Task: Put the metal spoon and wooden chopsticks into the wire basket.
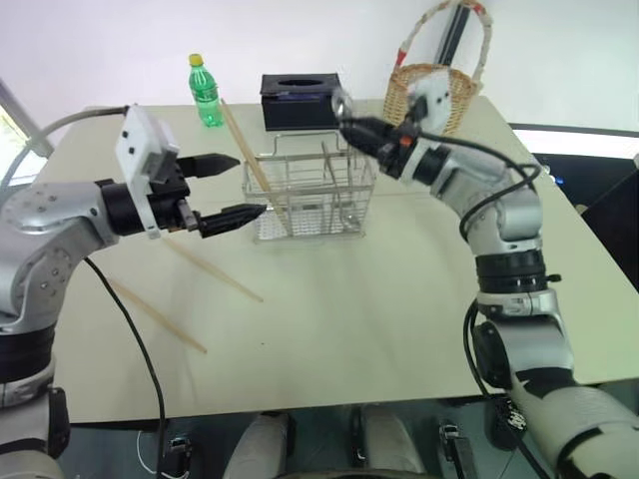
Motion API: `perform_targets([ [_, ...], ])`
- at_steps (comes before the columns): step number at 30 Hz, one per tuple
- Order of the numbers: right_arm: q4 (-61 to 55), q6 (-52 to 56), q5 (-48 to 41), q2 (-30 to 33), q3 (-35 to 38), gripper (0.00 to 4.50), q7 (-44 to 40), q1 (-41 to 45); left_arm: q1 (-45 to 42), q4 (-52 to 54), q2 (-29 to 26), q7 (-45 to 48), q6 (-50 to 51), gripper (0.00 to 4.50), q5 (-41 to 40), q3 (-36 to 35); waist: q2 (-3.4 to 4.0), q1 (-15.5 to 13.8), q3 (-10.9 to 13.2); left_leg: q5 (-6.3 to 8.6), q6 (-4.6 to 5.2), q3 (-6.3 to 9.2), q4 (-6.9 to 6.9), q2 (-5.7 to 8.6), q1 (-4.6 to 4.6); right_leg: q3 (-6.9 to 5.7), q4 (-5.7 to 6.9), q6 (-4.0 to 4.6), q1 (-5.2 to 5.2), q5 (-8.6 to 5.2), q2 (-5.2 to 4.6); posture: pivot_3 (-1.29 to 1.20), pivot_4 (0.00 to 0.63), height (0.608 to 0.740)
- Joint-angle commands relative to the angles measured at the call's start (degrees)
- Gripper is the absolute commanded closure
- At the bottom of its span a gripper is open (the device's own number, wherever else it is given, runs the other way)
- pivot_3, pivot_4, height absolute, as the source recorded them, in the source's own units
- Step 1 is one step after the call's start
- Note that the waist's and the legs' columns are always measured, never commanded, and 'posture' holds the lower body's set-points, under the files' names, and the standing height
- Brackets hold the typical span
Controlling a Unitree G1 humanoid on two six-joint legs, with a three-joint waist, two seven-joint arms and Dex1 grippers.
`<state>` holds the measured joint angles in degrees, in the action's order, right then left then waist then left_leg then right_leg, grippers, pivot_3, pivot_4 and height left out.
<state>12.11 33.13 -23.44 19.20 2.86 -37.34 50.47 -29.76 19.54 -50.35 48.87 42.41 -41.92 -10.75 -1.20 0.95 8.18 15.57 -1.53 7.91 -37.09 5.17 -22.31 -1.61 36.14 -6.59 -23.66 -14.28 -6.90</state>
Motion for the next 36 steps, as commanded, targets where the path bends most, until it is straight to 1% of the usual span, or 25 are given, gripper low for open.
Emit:
perform_targets([
  [1, -5.4, -0.4, -0.3, 0.1, 1.0, 0.64, 1.6, 0.6, -0.3, 1.8, -0.4, -1.1, 0.2, 0.0, -0.8, -2.7, -0.01, 0.0, 0.0, -0.01, -0.01, 0.01, -0.01, -0.01, 0.0, 0.0, 0.01, 0.01, 0.0, 0.01, 0.02, 0.0, 0.15, 0.661],
  [6, -7.9, 0.9, -1.7, 2.2, 3.0, 0.64, 1.5, 0.8, 0.0, 2.1, 0.1, -4.0, 1.4, 0.0, -1.4, -4.5, -0.03, -0.1, 0.0, -0.01, -0.01, 0.02, -0.01, -0.01, 0.03, -0.01, 0.01, 0.01, 0.02, 0.02, 0.03, 0.0, 0.15, 0.661],
  [10, -11.8, 1.0, -5.0, 7.6, 4.5, 0.64, -5.0, 1.8, -0.8, 2.3, 1.5, -12.9, 5.4, 0.0, -2.0, -8.3, -0.02, -0.3, 0.0, -0.01, -0.01, 0.03, -0.02, 0.01, 0.02, -0.01, -0.02, 0.01, 0.06, 0.02, 0.02, 0.0, 0.15, 0.661],
  [12, -14.5, 2.0, -8.4, 11.4, 5.7, 0.64, -10.0, 1.9, -3.3, 2.1, 4.3, -23.5, 11.4, 0.0, -1.5, -10.4, -0.04, -0.4, 0.0, 0.01, 0.02, 0.04, -0.02, 0.02, 0.02, -0.01, -0.03, 0.0, 0.08, 0.02, 0.01, 0.0, 0.15, 0.661],
  [13, -16.3, 2.8, -10.5, 13.7, 6.2, 0.64, -13.1, 1.6, -5.6, 1.7, 7.4, -31.0, 16.6, 0.0, -2.2, -12.6, -0.06, -0.3, 0.0, 0.01, 0.02, 0.06, -0.02, 0.02, 0.02, -0.04, -0.05, 0.0, 0.11, 0.02, 0.01, 0.0, 0.15, 0.661],
  [16, -22.0, 4.9, -15.5, 20.6, 7.0, 0.64, -21.8, -1.4, -12.1, 2.3, 16.6, -48.5, 28.1, 0.0, -4.1, -21.3, -0.19, -0.5, -0.1, 0.01, 0.03, 0.14, -0.05, 0.0, 0.04, -0.09, -0.1, -0.03, 0.2, 0.01, 0.05, 0.0, 0.15, 0.661],
  [18, -25.5, 6.4, -18.1, 24.6, 7.1, 0.64, -26.1, -4.3, -17.1, 2.4, 22.6, -61.1, 35.5, 0.0, 3.0, -28.2, -0.36, -0.4, -0.2, 0.01, 0.03, 0.17, -0.06, -0.01, 0.07, -0.13, -0.13, -0.06, 0.28, 0.0, 0.04, 0.0, 0.15, 0.661],
  [19, -27.0, 7.0, -19.1, 26.1, 7.2, 0.64, -27.5, -6.0, -19.0, 2.5, 25.1, -67.1, 40.0, 0.0, 8.5, -31.6, -0.4, -0.3, -0.2, 0.02, 0.02, 0.17, -0.05, -0.02, 0.1, -0.13, -0.12, -0.07, 0.3, -0.01, 0.05, 0.0, 0.15, 0.661],
  [21, -29.5, 7.7, -20.6, 28.0, 7.5, 0.64, -28.9, -9.0, -21.3, 3.2, 29.3, -75.8, 47.5, 0.0, 18.1, -37.6, -0.42, 0.1, -0.2, 0.02, 0.01, 0.07, -0.03, -0.02, 0.21, -0.08, -0.12, -0.08, 0.34, -0.01, 0.03, 0.0, 0.15, 0.661],
  [22, -30.4, 7.8, -21.1, 28.3, 7.7, 0.64, -28.9, -10.2, -21.4, 3.7, 31.1, -78.7, 49.3, 0.0, 21.1, -39.5, -0.42, 0.1, -0.2, 0.02, 0.01, 0.01, -0.01, -0.03, 0.28, -0.04, -0.11, -0.09, 0.35, 0.0, 0.03, 0.0, 0.15, 0.661],
  [25, -31.7, 7.3, -20.7, 27.7, 7.6, 0.64, -26.6, -12.9, -18.5, 6.2, 36.0, -82.6, 50.1, 0.0, 26.1, -40.6, -0.53, -0.4, -0.1, 0.03, -0.01, -0.06, 0.05, -0.07, 0.41, 0.0, -0.09, -0.1, 0.42, -0.01, 0.04, 0.0, 0.15, 0.661],
  [27, -32.3, 7.1, -20.5, 27.2, 7.4, 0.64, -25.1, -13.9, -17.1, 7.7, 38.7, -83.5, 50.1, 0.0, 28.2, -40.8, -0.69, -1.0, -0.1, 0.0, -0.13, -0.03, -0.02, -0.06, 0.36, -0.02, -0.07, -0.09, 0.41, 0.0, 0.03, 0.0, 0.15, 0.661],
  [30, -34.9, 8.4, -22.6, 26.8, 7.9, 0.64, -23.6, -15.9, -15.5, 7.4, 43.3, -84.1, 50.1, 0.0, 30.8, -41.6, -0.84, -2.4, -0.1, -0.01, -0.48, 0.01, -0.13, -0.02, 0.17, -0.03, -0.11, -0.14, 0.32, 0.05, 0.01, 0.0, 0.15, 0.661],
  [32, -36.6, 9.3, -23.9, 26.6, 8.1, 0.64, -22.3, -17.1, -14.9, 5.4, 43.8, -83.2, 50.1, 0.0, 32.0, -41.4, -0.88, -3.4, -0.2, -0.01, -0.52, 0.0, -0.14, 0.02, 0.16, -0.03, -0.12, -0.16, 0.33, 0.06, -0.03, 0.0, 0.15, 0.661],
  [36, -38.5, 11.4, -26.7, 26.0, 8.9, 0.64, -18.7, -17.9, -15.6, -1.1, 41.5, -80.6, 50.1, 0.0, 34.1, -40.4, -0.89, -3.4, -0.2, -0.02, -0.54, 0.01, -0.15, 0.02, 0.08, -0.05, -0.11, -0.16, 0.26, 0.06, -0.03, 0.0, 0.15, 0.661],
])
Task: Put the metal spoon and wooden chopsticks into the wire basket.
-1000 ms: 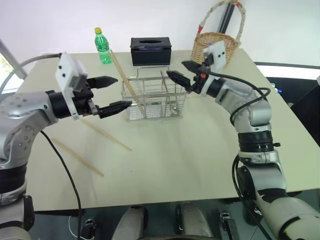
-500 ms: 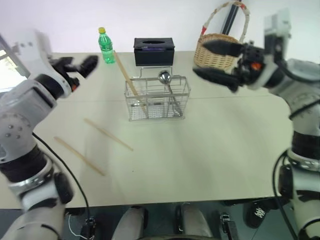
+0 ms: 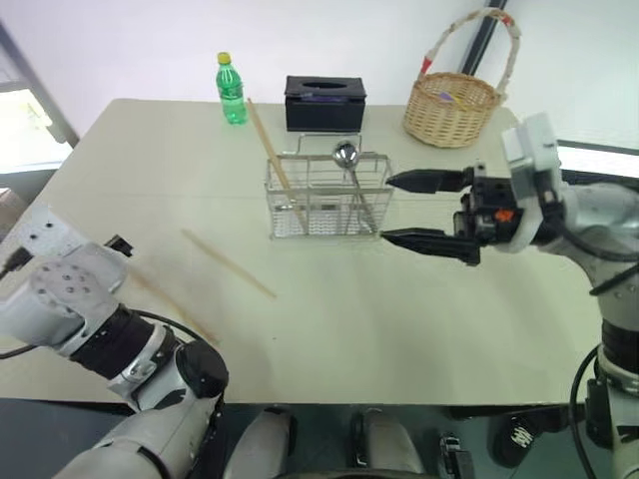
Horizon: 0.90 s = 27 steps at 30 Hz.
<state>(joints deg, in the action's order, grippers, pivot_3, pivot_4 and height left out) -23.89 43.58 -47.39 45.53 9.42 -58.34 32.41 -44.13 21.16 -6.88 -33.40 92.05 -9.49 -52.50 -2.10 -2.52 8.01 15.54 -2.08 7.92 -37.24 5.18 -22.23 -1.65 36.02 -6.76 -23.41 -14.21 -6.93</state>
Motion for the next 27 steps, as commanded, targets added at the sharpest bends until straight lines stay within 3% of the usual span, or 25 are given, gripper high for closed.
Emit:
perform_targets([
  [1, -3.1, 1.2, -3.3, -0.4, 2.4, 0.64, 3.3, -0.2, -1.5, -4.6, -2.5, 2.5, 0.4, 0.0, 2.1, 1.5, 0.0, 0.1, 0.0, 0.0, 0.0, -0.01, 0.0, 0.0, 0.0, 0.0, 0.01, 0.0, -0.01, 0.0, 0.0, 0.0, 0.15, 0.661],
  [12, -8.0, 2.6, -9.1, -2.1, 4.1, 0.64, 12.2, -4.0, -3.4, -22.9, -5.3, 8.8, -5.1, 0.0, 5.4, 2.4, 0.07, 0.1, 0.0, 0.08, 0.15, 0.03, 0.03, -0.02, 0.02, -0.03, 0.01, 0.0, -0.02, 0.0, 0.01, 0.0, 0.15, 0.661],
  [15, -8.2, 2.3, -9.9, -2.0, 4.2, 0.57, 13.3, -4.5, -4.0, -24.5, -5.0, 9.2, -5.9, 0.89, 5.9, 2.4, 0.15, 0.1, -0.1, 0.08, 0.16, 0.02, 0.03, -0.01, 0.06, -0.03, 0.01, 0.0, 0.03, 0.0, 0.0, 0.0, 0.15, 0.661],
  [22, -8.3, 1.7, -11.1, -1.7, 4.7, 0.57, 14.7, -5.3, -5.9, -26.3, -4.6, 9.1, -7.6, 4.42, 6.9, 1.4, 0.17, 0.0, -0.1, 0.08, 0.16, 0.04, 0.03, 0.0, 0.06, -0.05, 0.01, -0.01, 0.04, 0.0, -0.01, 0.0, 0.15, 0.661],
  [27, -8.0, 1.4, -11.4, -1.6, 4.7, 0.57, 15.1, -5.7, -5.0, -25.7, -5.9, 8.9, -12.1, 4.47, 7.8, 2.9, 0.16, 0.2, -0.1, 0.08, 0.16, 0.04, 0.04, -0.02, 0.06, -0.05, 0.02, -0.01, 0.02, 0.0, 0.0, 0.0, 0.15, 0.661],
])
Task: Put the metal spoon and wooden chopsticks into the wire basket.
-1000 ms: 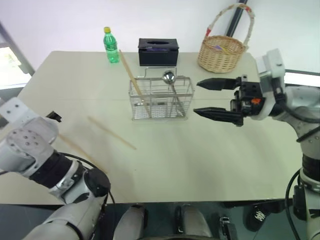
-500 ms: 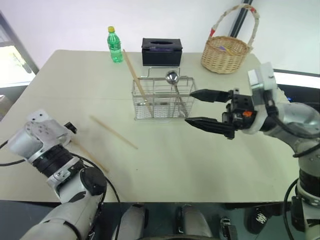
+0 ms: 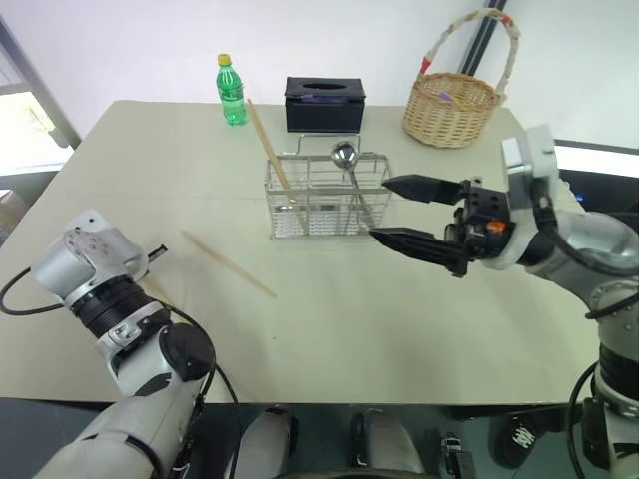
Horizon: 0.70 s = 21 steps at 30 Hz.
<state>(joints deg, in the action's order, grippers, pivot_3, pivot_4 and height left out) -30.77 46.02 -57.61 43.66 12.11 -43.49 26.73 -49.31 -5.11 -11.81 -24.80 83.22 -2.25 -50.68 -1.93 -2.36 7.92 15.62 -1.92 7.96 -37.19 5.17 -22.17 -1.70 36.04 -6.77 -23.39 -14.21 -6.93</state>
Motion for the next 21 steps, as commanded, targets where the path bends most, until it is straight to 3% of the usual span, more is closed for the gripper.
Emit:
perform_targets([
  [1, -1.0, -1.1, -1.2, 0.4, 2.2, 0.57, 0.1, -0.2, 0.8, 0.9, -1.9, 1.1, -4.9, 4.47, 0.5, 2.7, 0.0, 0.0, 0.0, 0.0, 0.0, 0.0, 0.0, 0.0, 0.0, 0.0, 0.0, 0.0, 0.0, 0.0, 0.0, 0.0, 0.15, 0.661],
  [3, -1.0, -0.8, -1.3, 0.9, 2.9, 0.57, 0.7, -1.1, 2.3, 0.1, -7.6, 5.0, -13.5, 4.47, 0.9, 7.1, -0.12, 0.2, 0.0, 0.0, 0.0, 0.0, 0.01, -0.01, -0.01, 0.0, 0.0, 0.0, -0.02, 0.0, 0.01, 0.0, 0.15, 0.661],
  [10, -2.2, -0.5, -1.4, 1.0, 4.6, 0.57, 3.2, -6.0, -2.0, -6.0, -19.1, 14.5, -38.9, 4.47, -4.0, 8.7, -0.25, -0.2, 0.0, 0.01, -0.14, -0.02, 0.02, -0.1, -0.11, 0.02, -0.02, 0.03, -0.16, 0.01, 0.02, 0.0, 0.15, 0.661],
  [15, -3.9, -0.7, -1.7, -0.8, 4.0, 0.57, 6.9, -8.1, -11.7, -8.0, -18.6, 25.2, -48.1, 4.47, -13.6, 11.0, -0.37, -1.5, 0.0, 0.06, -0.04, 0.03, -0.1, 0.0, -0.16, -0.03, -0.1, 0.03, -0.05, 0.01, -0.06, 0.0, 0.15, 0.661],
  [21, -6.8, -1.3, -2.8, -2.4, 5.2, 0.57, 10.4, -11.8, -23.5, -8.8, -12.0, 31.0, -45.8, 4.47, -25.6, 14.2, -0.34, -1.2, 0.0, 0.0, 0.23, 0.04, -0.12, 0.01, -0.19, -0.06, -0.1, 0.02, -0.05, 0.01, -0.04, 0.0, 0.15, 0.661],
])
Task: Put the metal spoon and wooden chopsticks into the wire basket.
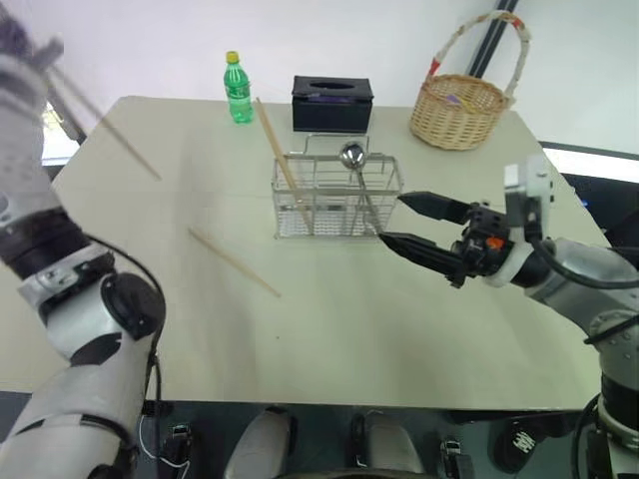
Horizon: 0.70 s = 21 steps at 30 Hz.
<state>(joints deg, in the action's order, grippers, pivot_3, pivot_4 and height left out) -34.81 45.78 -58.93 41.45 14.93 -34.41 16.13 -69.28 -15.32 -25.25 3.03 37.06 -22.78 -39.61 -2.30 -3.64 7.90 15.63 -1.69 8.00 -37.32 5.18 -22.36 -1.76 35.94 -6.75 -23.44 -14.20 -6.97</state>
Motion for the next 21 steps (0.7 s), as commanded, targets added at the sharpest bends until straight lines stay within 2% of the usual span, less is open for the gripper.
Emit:
perform_targets([
  [1, -3.4, -1.3, -1.7, -0.1, 3.0, 0.57, 1.6, -2.3, -3.9, 1.9, 2.7, 4.8, 0.6, 4.47, -6.3, 4.7, 0.07, 0.2, 0.0, 0.0, 0.0, -0.01, 0.0, 0.01, 0.0, 0.01, 0.01, 0.0, 0.0, 0.0, 0.0, 0.0, 0.15, 0.661],
  [8, -6.4, -2.9, -2.3, -0.8, 5.0, 0.57, 5.2, -6.8, -1.7, 3.1, 7.6, 12.0, -1.1, 4.47, -9.0, 14.1, 0.19, 1.8, 0.1, -0.01, 0.02, -0.05, 0.02, -0.02, 0.06, 0.05, 0.05, 0.0, 0.01, 0.0, 0.04, 0.0, 0.15, 0.661],
  [14, -8.2, -3.9, -3.6, -0.9, 6.6, 0.57, 8.8, -9.1, 2.7, 2.5, 7.5, 18.0, -7.8, 4.47, -3.7, 23.5, 0.31, 2.0, 0.1, -0.01, 0.03, -0.05, 0.09, -0.08, 0.11, 0.06, 0.06, 0.01, 0.01, -0.01, 0.12, 0.0, 0.15, 0.661],
  [21, -8.7, -4.1, -6.2, -0.1, 7.8, 0.57, 12.1, -9.4, 5.9, 0.6, 9.3, 19.8, -14.7, 4.47, -0.7, 27.5, 0.31, 1.3, 0.1, -0.01, 0.05, -0.03, 0.06, -0.06, 0.06, 0.06, 0.0, 0.02, 0.01, -0.01, 0.09, 0.0, 0.15, 0.661],
])
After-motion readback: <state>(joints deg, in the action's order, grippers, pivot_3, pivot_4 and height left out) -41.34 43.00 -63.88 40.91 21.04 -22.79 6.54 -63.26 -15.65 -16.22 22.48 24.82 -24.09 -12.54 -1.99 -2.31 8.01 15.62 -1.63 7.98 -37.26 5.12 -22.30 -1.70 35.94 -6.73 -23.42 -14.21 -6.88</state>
